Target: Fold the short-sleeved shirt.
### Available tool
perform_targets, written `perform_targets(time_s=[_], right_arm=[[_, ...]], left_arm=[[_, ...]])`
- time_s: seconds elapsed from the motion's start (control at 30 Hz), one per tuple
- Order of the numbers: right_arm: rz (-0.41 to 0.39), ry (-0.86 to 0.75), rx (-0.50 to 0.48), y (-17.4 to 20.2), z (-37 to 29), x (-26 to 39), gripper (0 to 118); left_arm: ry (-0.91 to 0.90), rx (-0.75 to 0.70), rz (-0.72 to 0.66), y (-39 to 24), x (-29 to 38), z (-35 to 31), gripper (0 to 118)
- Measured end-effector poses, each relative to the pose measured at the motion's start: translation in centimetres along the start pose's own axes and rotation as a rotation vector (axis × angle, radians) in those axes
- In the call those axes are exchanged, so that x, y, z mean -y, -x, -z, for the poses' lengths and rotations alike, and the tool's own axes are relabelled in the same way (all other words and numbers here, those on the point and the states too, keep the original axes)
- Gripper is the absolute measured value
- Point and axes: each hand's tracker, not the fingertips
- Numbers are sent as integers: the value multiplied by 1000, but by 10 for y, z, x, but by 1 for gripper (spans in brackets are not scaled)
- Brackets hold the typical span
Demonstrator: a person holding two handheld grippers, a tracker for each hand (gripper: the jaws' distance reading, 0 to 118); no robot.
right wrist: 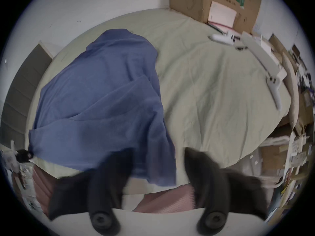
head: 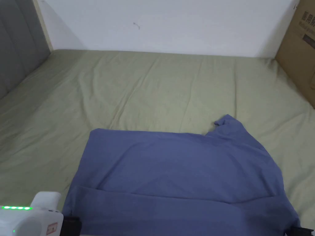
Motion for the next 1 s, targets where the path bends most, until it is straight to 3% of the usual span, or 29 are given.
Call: perform_targets(time_s=[0.13, 0.17, 0.2, 0.27, 0.43, 0.57, 0.73, 0.77, 0.8, 0.83, 0.87, 1.0], right_arm=[[-40, -100, -46, 13, -25, -31, 79], [-41, -122, -65, 14, -28, -42, 77], [-46, -145, -83, 19, -30, -52, 60], [-53, -173, -76, 30, -30, -66, 3], [13, -126, -125, 42, -3, -82, 0], [11, -112, -137, 47, 14, -106, 0], [-10, -144, -146, 48, 38, -185, 0], [-23, -138, -131, 50, 45, -202, 12], [-34, -141, -100, 51, 55, -220, 49], [-50, -124, -89, 52, 67, -240, 78], [-50, -124, -85, 51, 77, -255, 90], [-39, -55, -41, 52, 125, -303, 90]], left_arm=[[-126, 3, -29, 0, -31, -33, 99], [-144, 12, -31, -2, -38, -38, 95], [-174, 33, -32, -6, -46, -42, 72], [-195, 48, -23, -13, -61, -41, 4], [-163, 63, -26, -28, -82, -11, 0], [-153, 81, -30, -33, -96, -4, 0], [-161, 62, -11, -40, -127, -1, 0], [-162, 61, -12, -40, -133, -1, 0], [-162, 59, -12, -42, -139, 1, 0], [-162, 58, -8, -44, -144, 5, 0], [-157, 54, -5, -46, -148, 8, 0], [-134, 26, 31, -57, -160, 21, 0]])
